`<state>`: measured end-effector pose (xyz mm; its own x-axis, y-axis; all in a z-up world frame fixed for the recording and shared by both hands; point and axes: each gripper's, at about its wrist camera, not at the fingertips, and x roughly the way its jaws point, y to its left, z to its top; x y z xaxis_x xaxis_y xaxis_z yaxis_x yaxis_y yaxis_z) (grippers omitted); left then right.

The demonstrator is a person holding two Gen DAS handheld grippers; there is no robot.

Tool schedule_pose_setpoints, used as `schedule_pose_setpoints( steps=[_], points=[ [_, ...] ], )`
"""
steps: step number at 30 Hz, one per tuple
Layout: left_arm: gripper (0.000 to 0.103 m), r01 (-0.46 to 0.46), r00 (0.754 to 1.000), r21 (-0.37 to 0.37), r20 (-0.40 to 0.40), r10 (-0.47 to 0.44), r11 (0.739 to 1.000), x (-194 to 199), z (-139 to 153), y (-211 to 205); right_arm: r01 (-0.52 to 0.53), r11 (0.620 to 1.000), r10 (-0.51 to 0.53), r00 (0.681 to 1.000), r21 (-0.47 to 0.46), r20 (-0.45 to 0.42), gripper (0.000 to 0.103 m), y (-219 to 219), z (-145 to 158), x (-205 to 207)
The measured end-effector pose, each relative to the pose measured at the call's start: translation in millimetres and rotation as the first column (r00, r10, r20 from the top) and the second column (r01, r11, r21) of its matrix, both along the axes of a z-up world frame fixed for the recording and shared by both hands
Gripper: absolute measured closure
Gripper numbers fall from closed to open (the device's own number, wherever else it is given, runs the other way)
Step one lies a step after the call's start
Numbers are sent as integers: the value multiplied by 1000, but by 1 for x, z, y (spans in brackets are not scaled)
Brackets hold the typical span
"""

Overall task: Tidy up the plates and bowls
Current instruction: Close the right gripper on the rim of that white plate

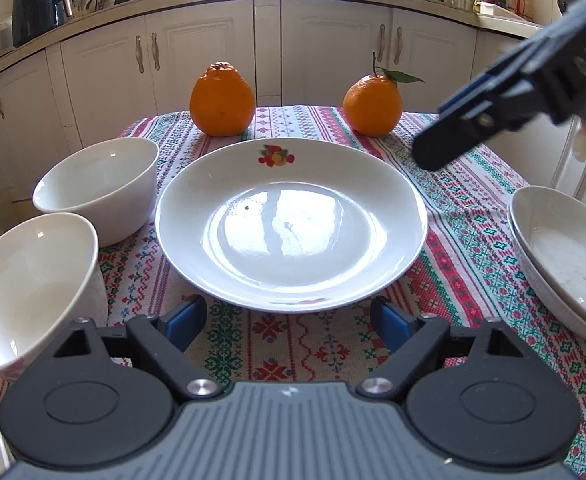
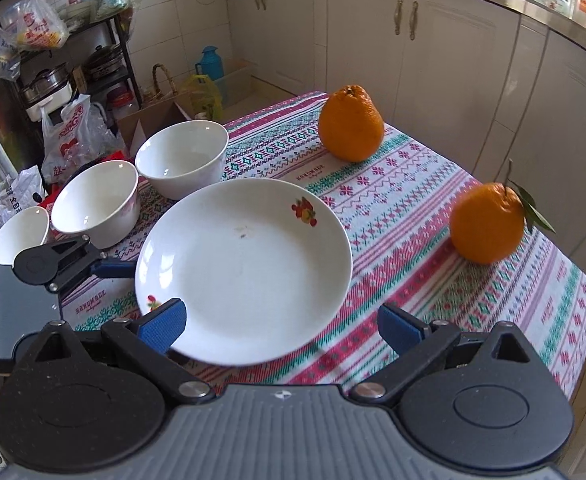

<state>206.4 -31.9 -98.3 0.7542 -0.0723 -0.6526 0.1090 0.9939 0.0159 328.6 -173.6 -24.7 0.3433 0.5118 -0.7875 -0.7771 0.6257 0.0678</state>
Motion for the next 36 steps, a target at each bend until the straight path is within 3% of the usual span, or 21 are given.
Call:
schedule_pose_setpoints(
  steps=[6,14,26,36],
  points=[
    [19,5,1000,-9,0,-5,1000,1,0,2,-59,998,58,998,-16,-16,3,21,-7,26],
    [20,12,1000,-18,-1,-12,1000,2,0,5,-79,996,76,995,-37,-70,19,43,-28,72],
    [22,27,1000,-26,-2,-27,999,3,2,4,-125,992,129,975,34,-183,41,58,-55,113],
    [22,32,999,-15,-1,-32,999,4,2,4,-160,983,176,956,85,-234,43,61,-62,120]
  ],
)
